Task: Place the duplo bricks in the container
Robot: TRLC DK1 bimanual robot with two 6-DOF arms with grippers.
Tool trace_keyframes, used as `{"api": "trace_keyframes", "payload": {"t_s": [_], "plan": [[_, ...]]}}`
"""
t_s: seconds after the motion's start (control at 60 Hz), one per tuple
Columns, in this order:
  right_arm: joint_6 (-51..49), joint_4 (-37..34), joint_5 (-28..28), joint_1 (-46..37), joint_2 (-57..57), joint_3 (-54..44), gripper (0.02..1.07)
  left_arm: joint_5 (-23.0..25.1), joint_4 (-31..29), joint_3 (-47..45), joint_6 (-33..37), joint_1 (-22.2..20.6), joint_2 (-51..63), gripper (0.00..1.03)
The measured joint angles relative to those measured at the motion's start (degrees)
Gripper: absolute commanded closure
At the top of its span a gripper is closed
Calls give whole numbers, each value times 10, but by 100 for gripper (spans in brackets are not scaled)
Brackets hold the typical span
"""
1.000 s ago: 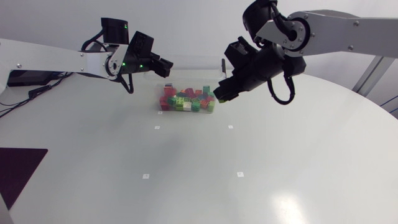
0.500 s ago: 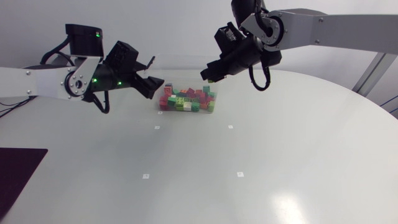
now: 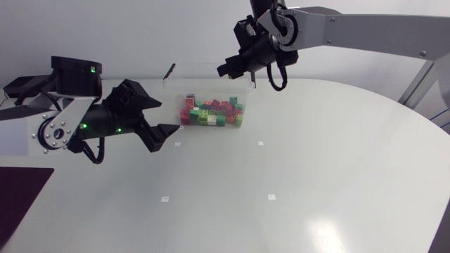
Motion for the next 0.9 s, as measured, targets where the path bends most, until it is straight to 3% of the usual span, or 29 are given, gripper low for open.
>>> {"api": "trace_keyframes", "payload": {"t_s": [0.15,0.233,0.3,0.383,0.633,0.9], "plan": [[5,9,9,0,33,34,70,0,-7,-9,2,-7,-15,4],[11,13,14,0,53,60,59,0,-13,-11,2,-10,-23,4],[15,12,18,0,66,76,43,0,-15,-14,2,-11,-31,4],[15,12,30,0,79,92,7,0,-19,-17,2,-11,-37,4],[17,12,35,-4,73,84,6,0,-85,-23,55,-48,-38,4],[14,-17,35,-21,-82,-86,6,7,-186,-34,162,-137,-23,4]]}}
